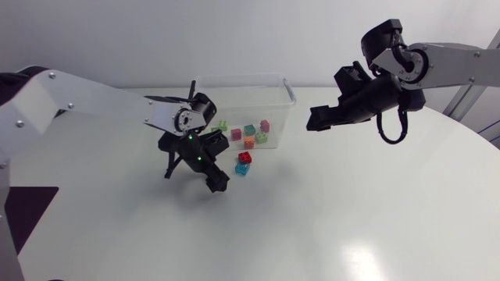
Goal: Place the duplo bricks in the container
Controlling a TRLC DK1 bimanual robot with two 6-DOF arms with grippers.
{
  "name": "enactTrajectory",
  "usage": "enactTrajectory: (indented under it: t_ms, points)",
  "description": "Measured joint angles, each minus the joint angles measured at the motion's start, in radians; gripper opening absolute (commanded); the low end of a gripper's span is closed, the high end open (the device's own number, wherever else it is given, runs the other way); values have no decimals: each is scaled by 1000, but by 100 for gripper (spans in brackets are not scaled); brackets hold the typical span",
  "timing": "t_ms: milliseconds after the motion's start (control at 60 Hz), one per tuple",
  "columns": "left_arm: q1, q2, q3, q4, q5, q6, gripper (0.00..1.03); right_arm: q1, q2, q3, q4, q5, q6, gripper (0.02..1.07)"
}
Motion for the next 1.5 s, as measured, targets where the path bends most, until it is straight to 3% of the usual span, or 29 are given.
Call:
enactTrajectory:
  t_ms: [317,450,633,800,1183,1500]
  points:
    - [5,-193,-53,-22,2,4,95,1,-2,-2,7,0,-3,102]
    - [-3,-238,-89,-10,65,16,97,16,-6,-21,2,-43,-6,102]
    - [-36,-293,-196,136,114,31,97,42,-5,-14,-43,-174,7,102]
    - [-66,-315,-232,246,121,42,97,57,11,80,-124,-219,32,102]
    - [-26,-323,9,253,121,42,97,96,70,356,-204,-225,56,102]
    - [42,-117,217,352,111,57,97,153,247,575,-223,-225,100,102]
